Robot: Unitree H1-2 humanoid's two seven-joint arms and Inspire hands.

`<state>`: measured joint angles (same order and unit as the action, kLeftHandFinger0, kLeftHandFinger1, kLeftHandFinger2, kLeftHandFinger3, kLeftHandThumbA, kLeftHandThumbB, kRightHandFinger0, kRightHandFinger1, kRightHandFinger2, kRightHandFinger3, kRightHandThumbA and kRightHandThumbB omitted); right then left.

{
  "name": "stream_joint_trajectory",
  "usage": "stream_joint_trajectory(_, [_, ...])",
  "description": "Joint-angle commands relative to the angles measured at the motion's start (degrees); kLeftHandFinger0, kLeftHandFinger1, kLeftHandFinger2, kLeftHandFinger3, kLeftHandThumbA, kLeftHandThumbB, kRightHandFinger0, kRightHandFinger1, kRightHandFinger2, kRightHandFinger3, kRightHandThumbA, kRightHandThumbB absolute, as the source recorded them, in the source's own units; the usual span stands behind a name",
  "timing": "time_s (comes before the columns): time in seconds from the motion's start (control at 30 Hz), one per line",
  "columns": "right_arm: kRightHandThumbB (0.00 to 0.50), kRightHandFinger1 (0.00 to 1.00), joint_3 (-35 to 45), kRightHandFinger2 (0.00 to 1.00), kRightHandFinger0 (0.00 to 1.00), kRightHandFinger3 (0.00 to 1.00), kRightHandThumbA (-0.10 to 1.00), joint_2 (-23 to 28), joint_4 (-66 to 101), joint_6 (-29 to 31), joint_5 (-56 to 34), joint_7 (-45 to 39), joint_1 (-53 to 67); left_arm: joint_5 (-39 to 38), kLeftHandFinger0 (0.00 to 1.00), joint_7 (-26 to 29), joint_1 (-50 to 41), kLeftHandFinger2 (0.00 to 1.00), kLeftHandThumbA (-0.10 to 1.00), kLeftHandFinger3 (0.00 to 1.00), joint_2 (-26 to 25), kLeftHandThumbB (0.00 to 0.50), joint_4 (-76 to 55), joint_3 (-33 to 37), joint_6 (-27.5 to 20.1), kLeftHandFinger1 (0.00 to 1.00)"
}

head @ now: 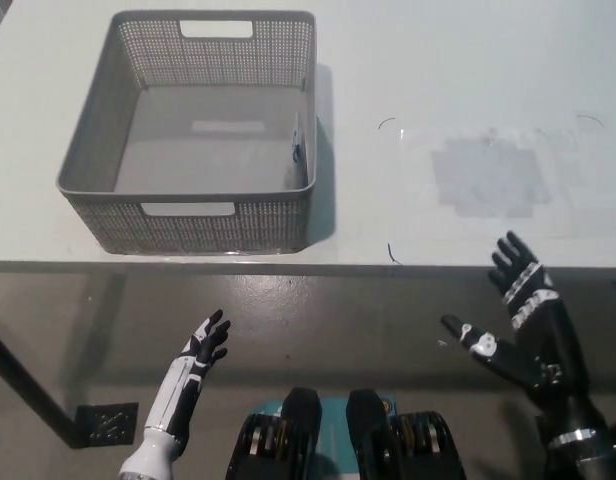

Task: Use the right hand to pick up a shampoo and place it into a container on the left side

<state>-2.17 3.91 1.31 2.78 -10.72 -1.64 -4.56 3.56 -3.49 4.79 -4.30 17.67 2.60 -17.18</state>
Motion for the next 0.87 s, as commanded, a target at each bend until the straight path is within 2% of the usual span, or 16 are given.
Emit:
stream_joint_trajectory(0.0, [0.044,1.00,-0.30,1.00,1.00,1.00,0.94,-0.77,-4.81,0.27,-2.64,-3.83,-0.15,-0.81,1.00,-0.01,0.63,1.00,1.00,1.00,-0.10,0.048,-1.91,-0.35,-1.01,1.00])
stream_joint_trajectory(0.03, [0.039,1.00,-0.12,1.00,1.00,1.00,0.93,-0.98,-7.46,1.28,-3.30,-4.66,-0.36,-0.58,1.00,0.04,0.53,1.00,1.00,1.00,-0.20,0.047,-1.75,-0.31,-1.17,1.00])
stream_joint_trajectory(0.17, [0.070,1.00,0.53,1.00,1.00,1.00,0.89,-0.87,-11.37,1.57,-2.62,-4.57,-1.95,-1.32,1.00,0.17,0.73,1.00,1.00,1.00,-0.02,0.029,-0.98,-0.75,-1.55,1.00])
stream_joint_trajectory(0.23, [0.071,1.00,0.66,1.00,1.00,1.00,0.87,-0.67,-13.32,2.74,-2.28,-4.97,-2.43,-1.65,1.00,0.26,0.69,1.00,1.00,1.00,0.18,0.043,-1.23,-0.97,-1.15,1.00])
stream_joint_trajectory(0.33, [0.064,1.00,0.88,1.00,1.00,1.00,0.85,-0.61,-13.86,1.64,-2.83,-5.44,-2.42,-1.92,1.00,0.08,0.65,1.00,1.00,1.00,0.20,0.060,-1.29,-1.02,-1.21,1.00])
stream_joint_trajectory(0.37, [0.077,1.00,1.06,1.00,1.00,1.00,0.85,-0.71,-14.45,2.19,-2.96,-5.58,-2.61,-1.64,1.00,0.19,0.76,1.00,1.00,1.00,0.10,0.061,-1.19,-1.01,-1.22,1.00])
stream_joint_trajectory(0.53, [0.102,1.00,1.96,1.00,1.00,1.00,0.82,-1.26,-13.52,-0.27,-4.51,-5.52,-2.47,-1.36,1.00,0.12,0.93,1.00,1.00,1.00,-0.08,0.035,-1.12,-0.87,-1.56,1.00])
stream_joint_trajectory(0.63, [0.078,1.00,2.11,1.00,1.00,1.00,0.82,-1.43,-12.20,-1.20,-4.73,-5.57,-1.94,-1.47,1.00,-0.01,1.25,1.00,1.00,1.00,-0.10,0.031,-0.69,-0.81,-2.05,1.00])
stream_joint_trajectory(0.7, [0.076,1.00,1.91,1.00,1.00,1.00,0.84,-1.59,-11.75,-1.38,-4.32,-5.59,-2.17,-1.46,1.00,0.13,1.78,1.00,1.00,1.00,-0.27,0.055,-0.87,-1.05,-1.47,1.00])
stream_joint_trajectory(0.73, [0.055,1.00,1.88,1.00,1.00,1.00,0.85,-1.52,-11.71,-1.41,-4.30,-5.76,-2.24,-1.61,1.00,0.00,1.81,1.00,1.00,1.00,-0.34,0.066,-1.30,-1.10,-0.79,1.00])
stream_joint_trajectory(0.83, [0.051,1.00,1.99,1.00,1.00,1.00,0.87,-1.53,-11.47,-1.75,-4.33,-5.64,-2.42,-1.46,1.00,0.10,1.95,1.00,1.00,1.00,-0.30,0.070,-1.28,-1.10,-0.89,1.00])
